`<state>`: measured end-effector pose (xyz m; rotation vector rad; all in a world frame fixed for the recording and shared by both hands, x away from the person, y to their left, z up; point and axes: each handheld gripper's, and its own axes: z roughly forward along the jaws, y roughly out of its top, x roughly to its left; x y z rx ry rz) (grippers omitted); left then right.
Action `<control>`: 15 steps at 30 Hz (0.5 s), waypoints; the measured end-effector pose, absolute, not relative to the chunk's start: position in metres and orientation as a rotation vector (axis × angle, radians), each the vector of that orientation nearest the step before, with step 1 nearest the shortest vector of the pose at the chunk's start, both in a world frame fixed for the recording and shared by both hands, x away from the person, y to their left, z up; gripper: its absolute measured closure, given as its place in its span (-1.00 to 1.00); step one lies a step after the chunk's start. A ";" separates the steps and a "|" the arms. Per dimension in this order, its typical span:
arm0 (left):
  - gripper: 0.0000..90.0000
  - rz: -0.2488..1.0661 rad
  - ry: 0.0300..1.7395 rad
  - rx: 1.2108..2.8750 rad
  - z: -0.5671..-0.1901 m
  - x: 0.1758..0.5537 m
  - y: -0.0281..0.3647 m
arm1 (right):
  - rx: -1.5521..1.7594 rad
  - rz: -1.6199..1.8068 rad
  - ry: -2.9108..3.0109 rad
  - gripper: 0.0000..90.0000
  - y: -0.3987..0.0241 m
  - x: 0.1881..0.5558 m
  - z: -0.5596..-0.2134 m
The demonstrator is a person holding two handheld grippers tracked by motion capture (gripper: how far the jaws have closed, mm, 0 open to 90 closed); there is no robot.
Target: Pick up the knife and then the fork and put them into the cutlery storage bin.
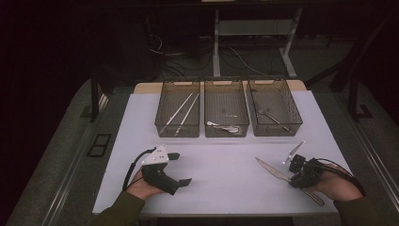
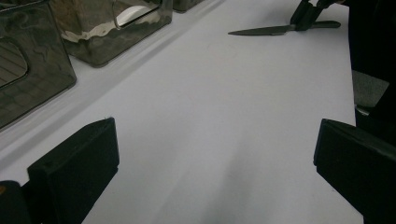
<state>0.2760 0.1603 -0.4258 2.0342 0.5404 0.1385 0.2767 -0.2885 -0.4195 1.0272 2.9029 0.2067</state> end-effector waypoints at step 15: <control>-1.00 0.139 0.541 2.034 -0.426 0.276 0.161 | 1.094 0.505 2.827 0.77 -0.311 0.282 -0.410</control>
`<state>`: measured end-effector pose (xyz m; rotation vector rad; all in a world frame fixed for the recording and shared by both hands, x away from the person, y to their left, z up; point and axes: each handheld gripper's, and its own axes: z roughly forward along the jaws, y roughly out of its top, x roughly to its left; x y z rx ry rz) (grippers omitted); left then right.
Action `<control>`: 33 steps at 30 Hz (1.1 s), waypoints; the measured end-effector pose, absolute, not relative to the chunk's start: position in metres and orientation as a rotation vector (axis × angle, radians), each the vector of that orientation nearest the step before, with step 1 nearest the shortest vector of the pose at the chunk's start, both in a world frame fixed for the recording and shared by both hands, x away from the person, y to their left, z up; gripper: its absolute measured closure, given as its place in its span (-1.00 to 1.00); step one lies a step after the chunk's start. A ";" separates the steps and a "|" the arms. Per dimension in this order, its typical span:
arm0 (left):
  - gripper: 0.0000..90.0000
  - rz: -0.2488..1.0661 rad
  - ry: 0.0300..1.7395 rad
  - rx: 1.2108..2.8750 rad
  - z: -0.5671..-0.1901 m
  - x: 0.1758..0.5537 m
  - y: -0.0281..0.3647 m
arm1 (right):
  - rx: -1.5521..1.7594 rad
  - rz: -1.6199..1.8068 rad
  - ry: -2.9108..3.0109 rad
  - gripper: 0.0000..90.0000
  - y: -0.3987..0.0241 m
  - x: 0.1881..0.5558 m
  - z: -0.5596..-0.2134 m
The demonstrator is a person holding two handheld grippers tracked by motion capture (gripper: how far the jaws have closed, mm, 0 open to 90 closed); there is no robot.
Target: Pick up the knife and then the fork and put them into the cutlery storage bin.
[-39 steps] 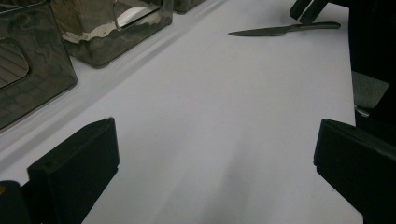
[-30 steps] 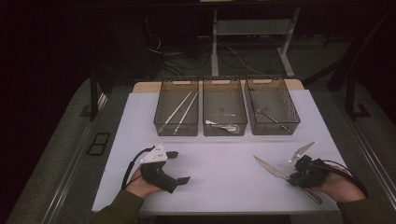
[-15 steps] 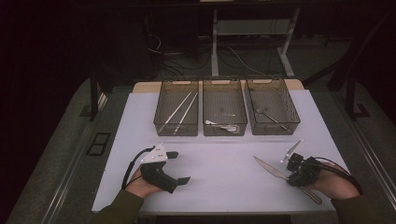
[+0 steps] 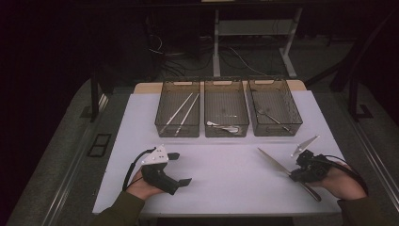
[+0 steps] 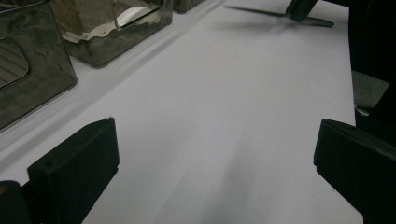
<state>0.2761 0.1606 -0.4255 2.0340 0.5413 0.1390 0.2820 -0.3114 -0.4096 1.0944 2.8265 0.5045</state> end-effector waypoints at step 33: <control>-1.00 0.150 0.536 2.035 -0.425 0.276 0.160 | 1.228 1.015 2.531 0.78 -0.339 0.299 -0.382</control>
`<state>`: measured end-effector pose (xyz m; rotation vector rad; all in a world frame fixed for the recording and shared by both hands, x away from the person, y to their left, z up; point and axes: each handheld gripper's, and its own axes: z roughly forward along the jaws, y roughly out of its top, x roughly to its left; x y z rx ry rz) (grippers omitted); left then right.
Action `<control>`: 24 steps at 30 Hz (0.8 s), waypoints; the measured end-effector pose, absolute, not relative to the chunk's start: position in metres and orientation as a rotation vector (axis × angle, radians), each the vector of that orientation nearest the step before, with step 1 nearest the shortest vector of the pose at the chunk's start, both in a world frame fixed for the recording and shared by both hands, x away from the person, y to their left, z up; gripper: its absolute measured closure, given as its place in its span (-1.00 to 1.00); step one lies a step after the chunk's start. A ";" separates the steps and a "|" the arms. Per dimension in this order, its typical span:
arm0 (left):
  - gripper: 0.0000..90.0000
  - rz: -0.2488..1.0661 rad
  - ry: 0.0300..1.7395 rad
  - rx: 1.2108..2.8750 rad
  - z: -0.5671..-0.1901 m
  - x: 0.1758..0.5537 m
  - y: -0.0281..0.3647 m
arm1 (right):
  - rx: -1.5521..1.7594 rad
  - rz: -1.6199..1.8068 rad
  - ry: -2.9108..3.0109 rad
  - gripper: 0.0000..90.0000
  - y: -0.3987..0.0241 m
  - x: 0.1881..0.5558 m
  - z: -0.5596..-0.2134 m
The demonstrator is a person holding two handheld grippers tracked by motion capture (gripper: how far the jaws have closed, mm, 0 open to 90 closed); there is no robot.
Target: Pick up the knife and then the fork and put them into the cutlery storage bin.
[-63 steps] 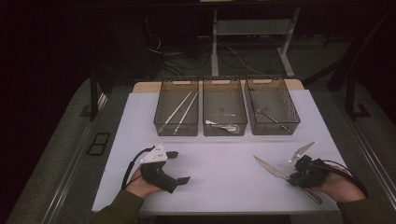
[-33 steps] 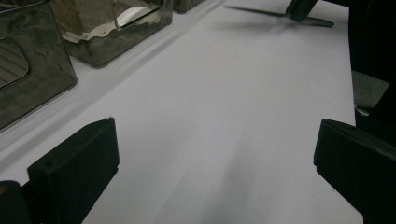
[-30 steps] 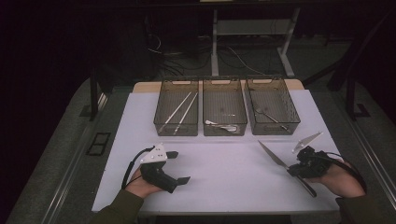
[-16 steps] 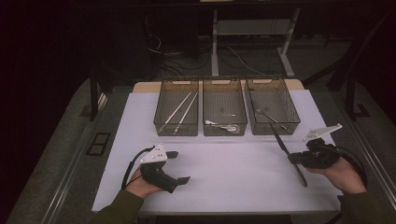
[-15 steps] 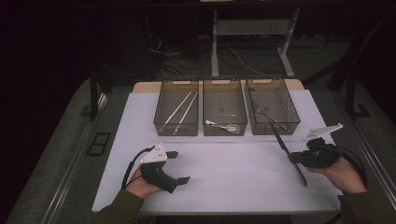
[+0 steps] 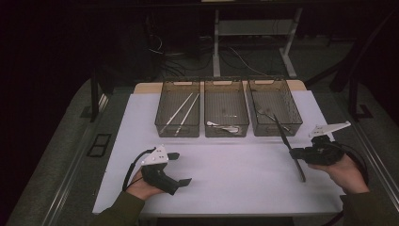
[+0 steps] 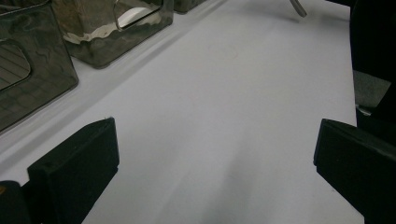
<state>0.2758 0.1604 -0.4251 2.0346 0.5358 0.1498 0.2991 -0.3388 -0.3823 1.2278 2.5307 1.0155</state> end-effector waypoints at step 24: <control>-1.00 0.146 0.542 2.033 -0.426 0.276 0.161 | 1.243 1.187 2.358 0.78 -0.342 0.332 -0.360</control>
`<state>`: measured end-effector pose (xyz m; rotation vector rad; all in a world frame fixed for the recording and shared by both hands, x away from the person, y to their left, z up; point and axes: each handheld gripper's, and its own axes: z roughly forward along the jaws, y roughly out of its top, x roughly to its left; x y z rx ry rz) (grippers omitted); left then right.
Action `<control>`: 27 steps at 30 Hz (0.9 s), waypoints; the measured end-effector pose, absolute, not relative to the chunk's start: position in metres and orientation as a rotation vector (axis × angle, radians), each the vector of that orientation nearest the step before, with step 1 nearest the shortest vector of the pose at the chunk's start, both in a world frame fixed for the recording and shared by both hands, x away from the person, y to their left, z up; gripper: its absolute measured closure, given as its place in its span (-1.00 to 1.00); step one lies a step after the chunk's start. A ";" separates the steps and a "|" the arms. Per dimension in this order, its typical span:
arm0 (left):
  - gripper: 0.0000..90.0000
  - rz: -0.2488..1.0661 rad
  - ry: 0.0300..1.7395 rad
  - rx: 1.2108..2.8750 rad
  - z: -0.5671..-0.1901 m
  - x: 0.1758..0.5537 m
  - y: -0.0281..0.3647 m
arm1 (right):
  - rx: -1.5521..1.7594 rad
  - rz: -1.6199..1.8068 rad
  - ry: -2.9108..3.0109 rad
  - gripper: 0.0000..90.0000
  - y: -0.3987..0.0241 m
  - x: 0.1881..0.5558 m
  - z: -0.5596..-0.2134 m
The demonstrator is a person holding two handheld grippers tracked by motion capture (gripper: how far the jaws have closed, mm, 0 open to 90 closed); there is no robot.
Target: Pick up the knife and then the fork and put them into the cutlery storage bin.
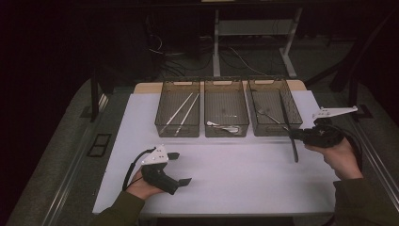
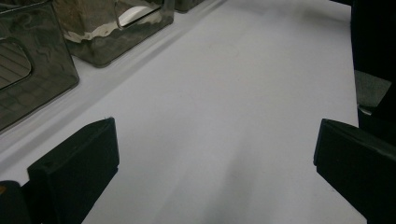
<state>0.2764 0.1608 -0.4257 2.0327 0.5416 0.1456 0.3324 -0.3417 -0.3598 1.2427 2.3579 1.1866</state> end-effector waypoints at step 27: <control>-1.00 0.139 0.547 2.019 -0.426 0.277 0.162 | 1.202 1.160 2.195 0.78 -0.332 0.414 -0.301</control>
